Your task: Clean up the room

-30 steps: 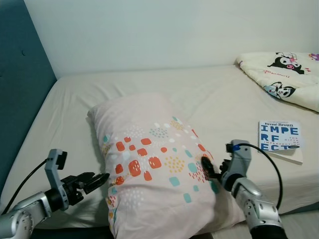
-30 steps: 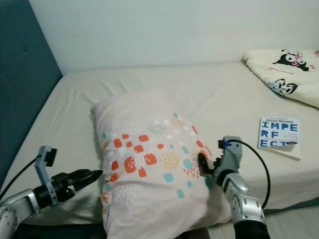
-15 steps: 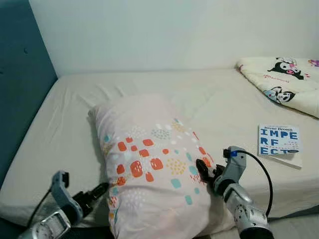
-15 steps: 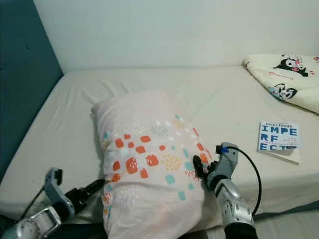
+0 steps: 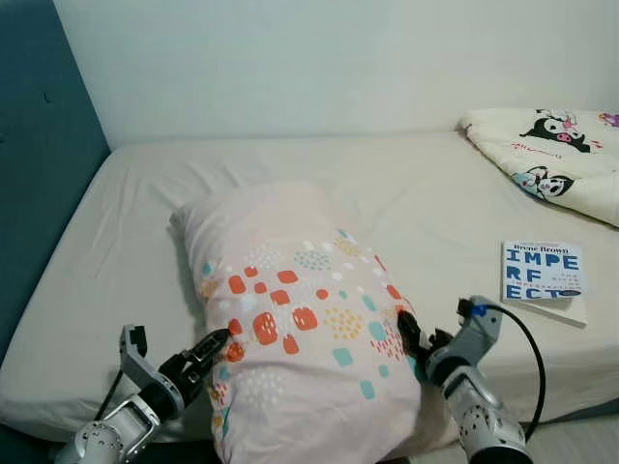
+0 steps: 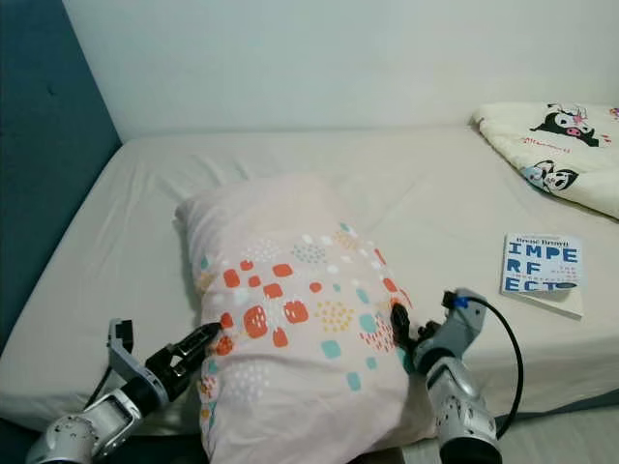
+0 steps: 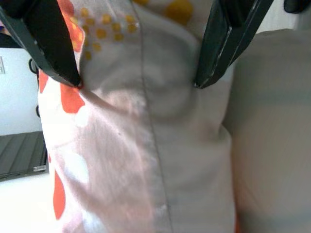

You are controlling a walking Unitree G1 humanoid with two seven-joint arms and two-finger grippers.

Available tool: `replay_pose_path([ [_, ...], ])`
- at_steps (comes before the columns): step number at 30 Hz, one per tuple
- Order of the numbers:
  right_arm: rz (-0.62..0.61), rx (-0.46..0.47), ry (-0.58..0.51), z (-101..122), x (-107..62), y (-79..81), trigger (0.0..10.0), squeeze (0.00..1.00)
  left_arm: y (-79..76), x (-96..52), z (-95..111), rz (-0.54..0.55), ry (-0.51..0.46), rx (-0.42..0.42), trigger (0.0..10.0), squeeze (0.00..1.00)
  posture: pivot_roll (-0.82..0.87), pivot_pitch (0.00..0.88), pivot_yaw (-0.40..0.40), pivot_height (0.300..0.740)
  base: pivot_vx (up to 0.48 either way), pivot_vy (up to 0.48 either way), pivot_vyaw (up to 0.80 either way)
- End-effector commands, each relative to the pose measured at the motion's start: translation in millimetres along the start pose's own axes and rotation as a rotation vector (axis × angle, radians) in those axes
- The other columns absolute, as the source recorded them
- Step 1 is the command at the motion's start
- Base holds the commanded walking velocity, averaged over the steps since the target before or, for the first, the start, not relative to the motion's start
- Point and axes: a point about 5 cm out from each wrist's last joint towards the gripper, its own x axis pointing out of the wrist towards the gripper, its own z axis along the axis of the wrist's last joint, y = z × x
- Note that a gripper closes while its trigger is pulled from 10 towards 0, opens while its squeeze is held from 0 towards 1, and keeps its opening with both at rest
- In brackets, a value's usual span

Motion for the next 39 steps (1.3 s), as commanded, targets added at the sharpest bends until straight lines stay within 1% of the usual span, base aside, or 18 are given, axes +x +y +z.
replay_pose_path([
  [1,0.01,0.05,0.031,-10.7,-0.8,-3.9,10.0,1.0,0.1,2.8,-12.6,-0.003,0.051,0.004,10.0,1.0,-0.03,0.082,-0.055,0.584,0.0,0.0,0.0],
  [8,0.096,0.031,0.115,-22.8,1.6,5.2,10.0,1.0,-5.7,9.0,-24.6,-0.036,0.119,-0.006,10.0,1.0,-0.02,0.084,-0.055,0.584,0.0,0.0,0.0],
  [13,0.091,0.03,0.151,-29.3,5.3,9.8,10.0,1.0,-10.1,18.3,-38.5,-0.047,0.189,0.046,10.0,1.0,-0.01,0.084,-0.055,0.584,0.0,0.0,0.0],
  [17,0.096,0.022,0.175,-32.8,6.9,12.3,10.0,1.0,-11.8,22.3,-42.2,-0.047,0.205,0.086,10.0,1.0,-0.02,0.084,-0.052,0.584,0.0,0.0,0.0],
  [18,0.111,0.006,0.188,-34.5,7.8,15.4,10.0,1.0,-13.6,23.4,-43.4,-0.057,0.219,0.122,10.0,0.79,-0.02,0.085,-0.052,0.584,0.0,0.0,0.0],
  [19,0.111,0.006,0.188,-34.5,7.8,15.4,10.0,1.0,-13.6,23.4,-43.4,-0.057,0.219,0.122,10.0,0.79,-0.02,0.085,-0.052,0.584,0.0,0.0,0.0],
  [20,0.133,-0.01,0.2,-36.1,8.5,19.5,10.0,0.33,-16.5,24.6,-44.4,-0.075,0.227,0.138,10.0,0.06,-0.02,0.085,-0.051,0.584,0.0,0.0,0.0],
  [21,0.157,-0.023,0.211,-37.7,9.1,23.5,10.0,0.0,-20.5,25.6,-44.3,-0.103,0.228,0.134,10.0,0.0,-0.02,0.084,-0.052,0.584,0.0,0.0,0.0],
  [23,0.183,-0.027,0.22,-39.3,10.3,28.6,10.0,0.0,-26.7,26.9,-42.7,-0.148,0.216,0.101,10.0,0.0,-0.02,0.084,-0.054,0.584,0.0,0.0,0.0],
  [25,0.187,-0.027,0.223,-39.7,10.7,29.7,10.0,0.0,-28.1,27.2,-42.3,-0.161,0.214,0.093,10.0,0.02,-0.02,0.084,-0.054,0.584,0.0,0.0,0.0],
  [26,0.195,-0.031,0.227,-40.6,10.9,31.2,10.0,0.0,-29.2,27.6,-44.3,-0.17,0.229,0.115,10.0,0.03,-0.02,0.084,-0.055,0.584,0.0,0.0,0.0],
  [27,0.195,-0.031,0.227,-40.6,10.9,31.2,10.0,0.0,-29.2,27.6,-44.3,-0.17,0.229,0.115,10.0,0.03,-0.02,0.084,-0.055,0.584,0.0,0.0,0.0],
  [28,0.205,-0.034,0.233,-41.6,11.3,33.2,10.0,0.0,-30.0,28.7,-49.3,-0.172,0.261,0.174,10.0,0.05,-0.02,0.082,-0.06,0.584,0.0,0.0,0.0],
  [29,0.205,-0.034,0.233,-41.6,11.3,33.2,10.0,0.0,-30.0,28.7,-49.3,-0.172,0.261,0.174,10.0,0.05,-0.02,0.082,-0.06,0.584,0.0,0.0,0.0],
  [30,0.216,-0.034,0.237,-42.7,11.5,35.2,10.0,0.0,-31.3,30.1,-54.8,-0.176,0.288,0.212,10.0,0.04,-0.02,0.082,-0.061,0.584,0.0,0.0,0.0],
  [32,0.24,-0.029,0.247,-45.0,12.0,40.2,10.0,0.0,-33.8,34.2,-62.2,-0.178,0.311,0.248,10.0,0.02,-0.02,0.081,-0.062,0.584,0.0,0.0,0.0],
  [34,0.274,-0.029,0.263,-47.9,12.4,47.0,10.0,0.0,-36.7,39.2,-66.4,-0.18,0.314,0.254,10.0,0.01,-0.02,0.08,-0.063,0.584,0.0,0.0,0.0],
  [39,0.319,-0.051,0.288,-51.6,12.4,55.3,10.0,0.0,-39.2,44.5,-69.2,-0.176,0.314,0.274,10.0,0.0,-0.02,0.078,-0.063,0.584,0.0,0.0,0.0],
])
